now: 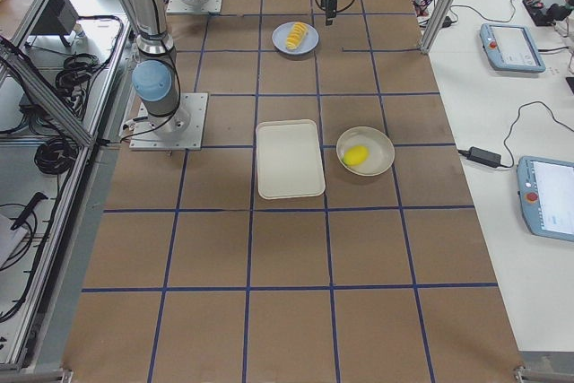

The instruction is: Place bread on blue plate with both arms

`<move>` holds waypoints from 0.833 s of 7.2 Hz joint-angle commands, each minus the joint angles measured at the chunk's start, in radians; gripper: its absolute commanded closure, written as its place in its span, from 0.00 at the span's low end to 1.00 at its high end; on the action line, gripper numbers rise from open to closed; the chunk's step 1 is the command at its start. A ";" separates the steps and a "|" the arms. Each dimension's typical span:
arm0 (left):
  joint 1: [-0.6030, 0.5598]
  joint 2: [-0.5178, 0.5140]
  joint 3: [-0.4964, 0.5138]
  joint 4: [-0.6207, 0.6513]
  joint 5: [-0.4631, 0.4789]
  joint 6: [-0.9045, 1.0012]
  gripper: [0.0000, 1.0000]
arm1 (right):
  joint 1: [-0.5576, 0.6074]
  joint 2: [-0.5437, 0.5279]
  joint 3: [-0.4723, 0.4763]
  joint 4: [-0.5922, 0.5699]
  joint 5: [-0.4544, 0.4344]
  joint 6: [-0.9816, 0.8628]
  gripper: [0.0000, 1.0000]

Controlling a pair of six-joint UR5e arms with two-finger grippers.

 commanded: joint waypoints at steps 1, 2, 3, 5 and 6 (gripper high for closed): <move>-0.003 0.011 -0.024 0.025 0.013 -0.030 0.02 | -0.066 -0.041 -0.072 0.125 0.007 -0.048 0.00; -0.003 0.030 -0.048 0.026 0.015 -0.030 0.03 | -0.074 -0.044 -0.074 0.121 0.013 -0.063 0.00; -0.003 0.053 -0.085 0.028 0.015 -0.023 0.02 | -0.077 -0.064 -0.074 0.126 0.018 -0.072 0.00; 0.000 0.066 -0.110 0.081 0.013 -0.010 0.00 | -0.076 -0.075 -0.034 0.129 0.021 -0.074 0.01; 0.009 0.064 -0.095 0.080 0.013 -0.007 0.00 | -0.076 -0.079 -0.028 0.137 0.017 -0.071 0.01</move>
